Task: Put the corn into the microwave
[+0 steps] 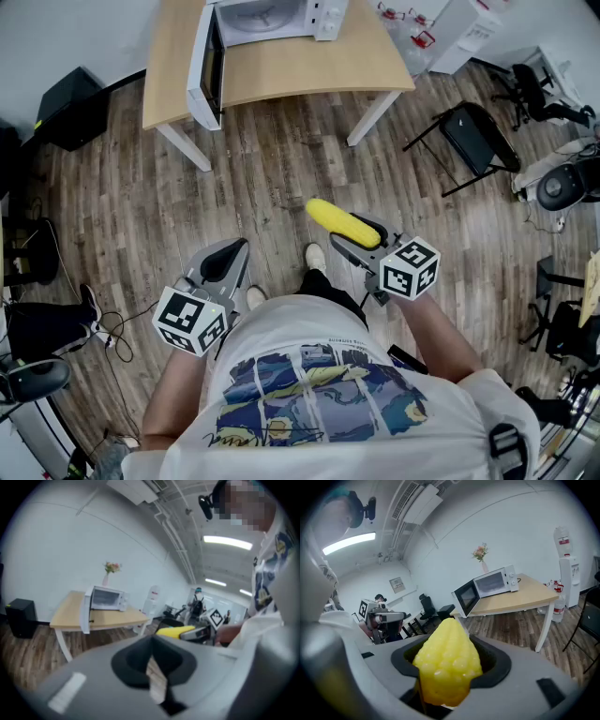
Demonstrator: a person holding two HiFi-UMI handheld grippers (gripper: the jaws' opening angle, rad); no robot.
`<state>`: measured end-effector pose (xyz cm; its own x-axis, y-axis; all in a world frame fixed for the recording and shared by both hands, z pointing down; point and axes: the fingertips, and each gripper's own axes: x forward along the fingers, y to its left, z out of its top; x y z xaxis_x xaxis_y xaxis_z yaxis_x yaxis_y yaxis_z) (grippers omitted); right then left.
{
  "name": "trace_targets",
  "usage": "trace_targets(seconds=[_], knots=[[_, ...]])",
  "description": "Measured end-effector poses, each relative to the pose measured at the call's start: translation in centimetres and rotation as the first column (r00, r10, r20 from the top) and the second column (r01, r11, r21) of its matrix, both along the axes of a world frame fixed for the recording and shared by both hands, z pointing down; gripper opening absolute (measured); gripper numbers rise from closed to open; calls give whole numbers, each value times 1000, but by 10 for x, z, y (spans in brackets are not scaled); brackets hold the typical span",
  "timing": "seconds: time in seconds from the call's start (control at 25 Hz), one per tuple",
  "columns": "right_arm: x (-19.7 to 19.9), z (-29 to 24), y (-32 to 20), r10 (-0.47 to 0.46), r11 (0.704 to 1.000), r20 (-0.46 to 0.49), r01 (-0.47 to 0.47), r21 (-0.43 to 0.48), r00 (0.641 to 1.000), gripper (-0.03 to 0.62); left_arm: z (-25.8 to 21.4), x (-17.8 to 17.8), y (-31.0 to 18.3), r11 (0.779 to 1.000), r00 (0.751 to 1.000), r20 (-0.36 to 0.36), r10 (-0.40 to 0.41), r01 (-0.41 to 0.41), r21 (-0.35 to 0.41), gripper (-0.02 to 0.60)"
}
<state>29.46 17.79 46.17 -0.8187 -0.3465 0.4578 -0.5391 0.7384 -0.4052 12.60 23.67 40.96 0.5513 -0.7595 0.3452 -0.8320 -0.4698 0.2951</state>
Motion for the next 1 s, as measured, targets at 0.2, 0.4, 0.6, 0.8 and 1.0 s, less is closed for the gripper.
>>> trace_targets(seconds=[0.2,0.4,0.6,0.8,1.0], knots=[[-43,7,60,49,998,-10,-49,-29,999,256,14,-51,52,999,1000,-6,28,-29,-25,9],[-56,12,97,90,994,-18,-90,-63,996,256,34,-56,79,993,995,-22,98,-99,-70,9],[-56,7,90,94,995,-13,-94,-46,996,256,31,-46,63,992,993,-23,115,-116,-56,9],[-50,1,52,96,995,-2,-96,-4,995,256,8,-24,34,991,991,-18,134,-134,-10,9],[-48,-5,7,93,995,5,-93,35,996,256,-7,-25,-5,993,993,20,119,-119,4,9]])
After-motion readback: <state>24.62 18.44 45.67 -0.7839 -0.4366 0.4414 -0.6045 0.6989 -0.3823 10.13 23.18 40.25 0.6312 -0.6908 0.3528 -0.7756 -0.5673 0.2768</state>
